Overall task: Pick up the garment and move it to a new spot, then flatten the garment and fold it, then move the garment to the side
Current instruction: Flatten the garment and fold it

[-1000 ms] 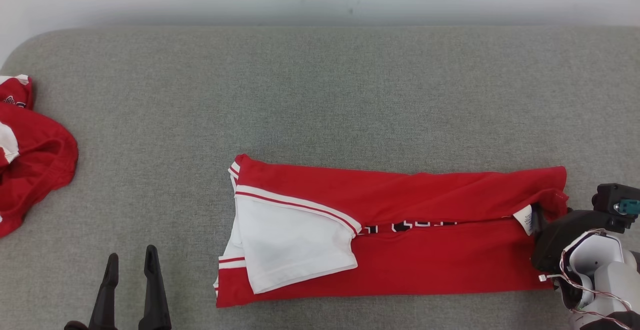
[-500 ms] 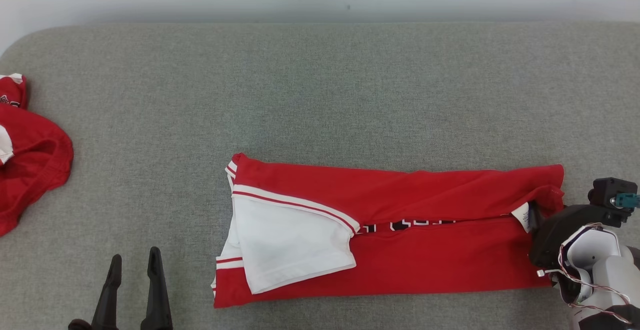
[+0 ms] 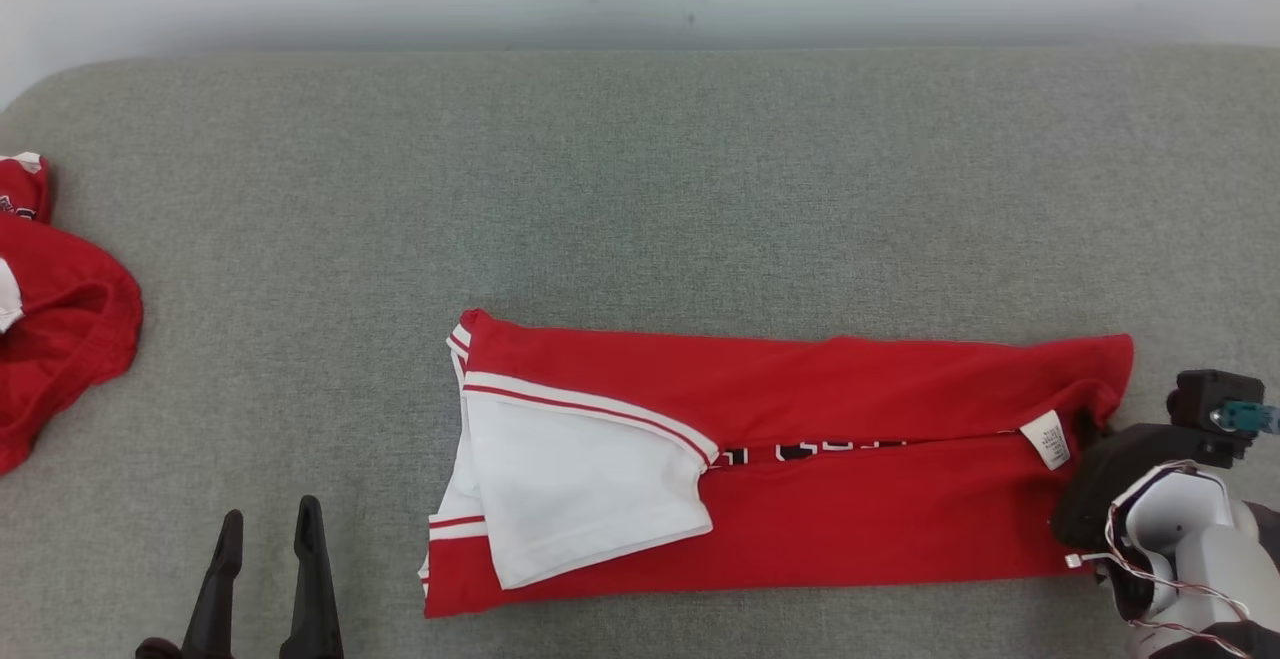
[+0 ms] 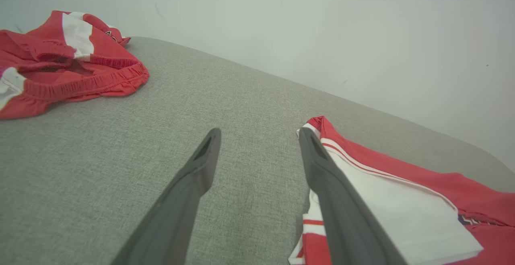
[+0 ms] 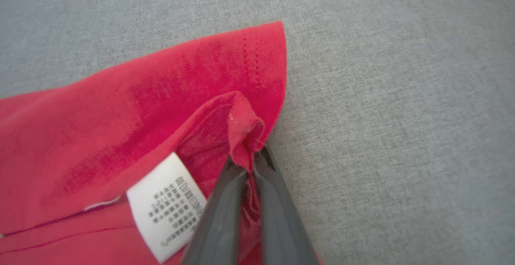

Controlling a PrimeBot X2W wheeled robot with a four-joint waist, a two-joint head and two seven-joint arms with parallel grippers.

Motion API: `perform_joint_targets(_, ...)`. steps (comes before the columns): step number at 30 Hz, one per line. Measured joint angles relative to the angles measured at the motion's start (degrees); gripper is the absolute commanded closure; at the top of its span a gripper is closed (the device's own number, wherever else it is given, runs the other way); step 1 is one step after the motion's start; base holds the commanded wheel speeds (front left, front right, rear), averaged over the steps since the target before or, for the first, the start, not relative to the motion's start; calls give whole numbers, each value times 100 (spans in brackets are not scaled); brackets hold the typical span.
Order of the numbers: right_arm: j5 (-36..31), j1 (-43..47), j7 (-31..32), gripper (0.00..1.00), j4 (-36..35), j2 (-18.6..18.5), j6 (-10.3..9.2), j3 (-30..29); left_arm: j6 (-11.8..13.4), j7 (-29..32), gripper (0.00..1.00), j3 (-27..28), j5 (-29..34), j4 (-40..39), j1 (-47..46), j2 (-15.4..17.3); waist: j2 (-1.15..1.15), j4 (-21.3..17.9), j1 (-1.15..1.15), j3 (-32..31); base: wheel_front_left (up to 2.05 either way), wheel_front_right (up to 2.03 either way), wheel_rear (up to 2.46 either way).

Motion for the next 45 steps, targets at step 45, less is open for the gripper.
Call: perform_joint_targets(45, 938, -70, 682, 100, -1642, 285, -12, 3345, 0, 0, 0, -220, -60, 153, 96, -18, 0, -58, 0, -407, 0, 0, 0)
